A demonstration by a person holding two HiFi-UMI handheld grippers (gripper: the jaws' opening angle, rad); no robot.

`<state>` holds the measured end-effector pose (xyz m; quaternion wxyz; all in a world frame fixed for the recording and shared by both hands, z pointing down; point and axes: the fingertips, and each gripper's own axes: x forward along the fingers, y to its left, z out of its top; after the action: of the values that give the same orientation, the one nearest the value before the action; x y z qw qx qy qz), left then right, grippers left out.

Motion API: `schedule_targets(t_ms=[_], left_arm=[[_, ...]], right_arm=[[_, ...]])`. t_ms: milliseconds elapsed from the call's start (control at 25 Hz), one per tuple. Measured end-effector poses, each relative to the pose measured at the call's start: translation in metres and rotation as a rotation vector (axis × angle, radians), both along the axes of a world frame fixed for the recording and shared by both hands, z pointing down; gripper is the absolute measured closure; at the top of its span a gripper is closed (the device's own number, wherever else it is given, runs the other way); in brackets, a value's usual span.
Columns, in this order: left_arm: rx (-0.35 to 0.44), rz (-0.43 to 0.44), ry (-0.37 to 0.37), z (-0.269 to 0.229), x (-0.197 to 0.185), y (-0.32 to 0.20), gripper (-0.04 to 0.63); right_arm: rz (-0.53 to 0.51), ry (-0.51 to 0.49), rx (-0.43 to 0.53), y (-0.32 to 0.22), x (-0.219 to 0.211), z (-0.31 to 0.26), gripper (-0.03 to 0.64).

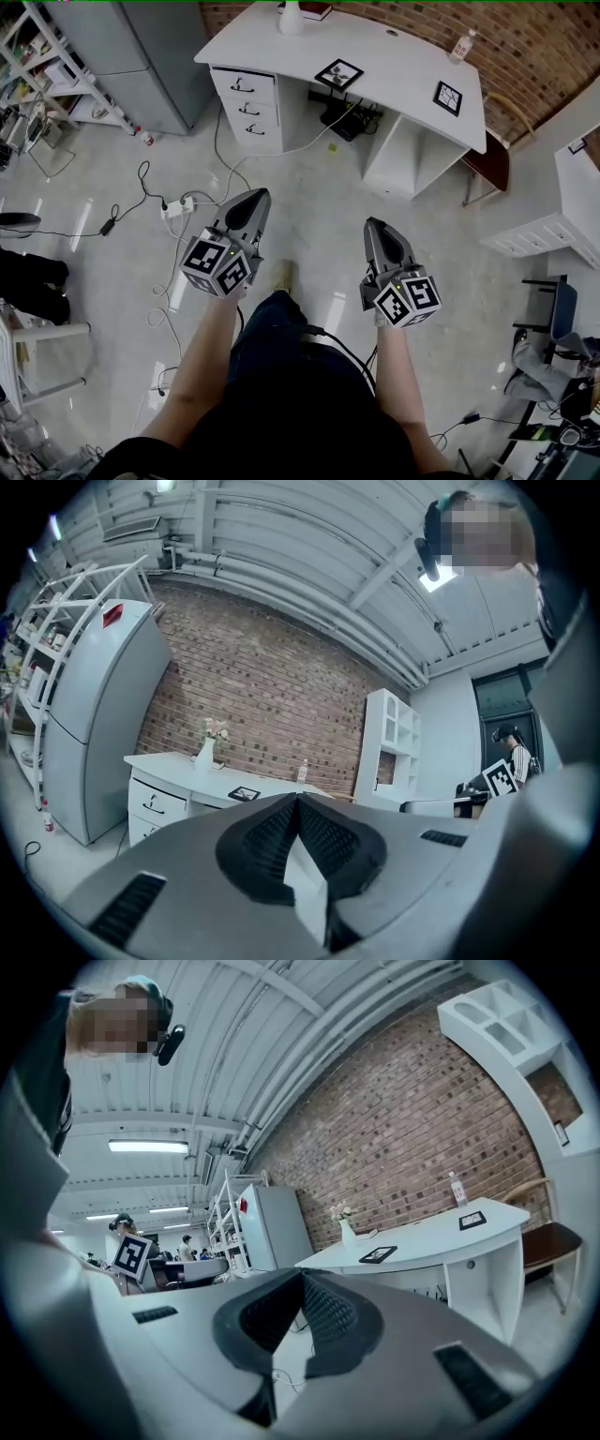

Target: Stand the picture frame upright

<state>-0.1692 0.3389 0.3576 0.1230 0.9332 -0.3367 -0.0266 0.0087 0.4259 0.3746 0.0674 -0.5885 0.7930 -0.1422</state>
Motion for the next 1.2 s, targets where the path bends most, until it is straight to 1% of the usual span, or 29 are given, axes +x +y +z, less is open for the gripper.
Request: schedule_targets(t_ms=[120, 360, 520, 680, 920, 1200], left_arm=[[-0.003, -0.001, 0.002, 0.001, 0.003, -0.027, 0.595], [-0.010, 0.026, 0.011, -0.001, 0.018, -0.081, 0.595], [-0.012, 0.048, 0.008, 0.001, 0.023, -0.112, 0.595], [-0.027, 0.050, 0.008, 0.006, 0.025, -0.144, 0.595], [-0.027, 0.088, 0.011, 0.006, 0.041, -0.192, 0.595], [-0.008, 0.121, 0.014, 0.001, 0.057, -0.244, 0.595]], right_arm=[[0.001, 0.002, -0.012, -0.027, 0.002, 0.004, 0.615], [0.003, 0.001, -0.015, -0.081, 0.007, 0.001, 0.615], [0.015, -0.009, -0.025, -0.111, 0.009, 0.004, 0.615], [0.024, -0.013, -0.037, -0.139, 0.011, 0.008, 0.615], [0.065, -0.019, -0.034, -0.182, 0.024, 0.007, 0.615], [0.102, -0.024, -0.018, -0.228, 0.038, 0.005, 0.615]])
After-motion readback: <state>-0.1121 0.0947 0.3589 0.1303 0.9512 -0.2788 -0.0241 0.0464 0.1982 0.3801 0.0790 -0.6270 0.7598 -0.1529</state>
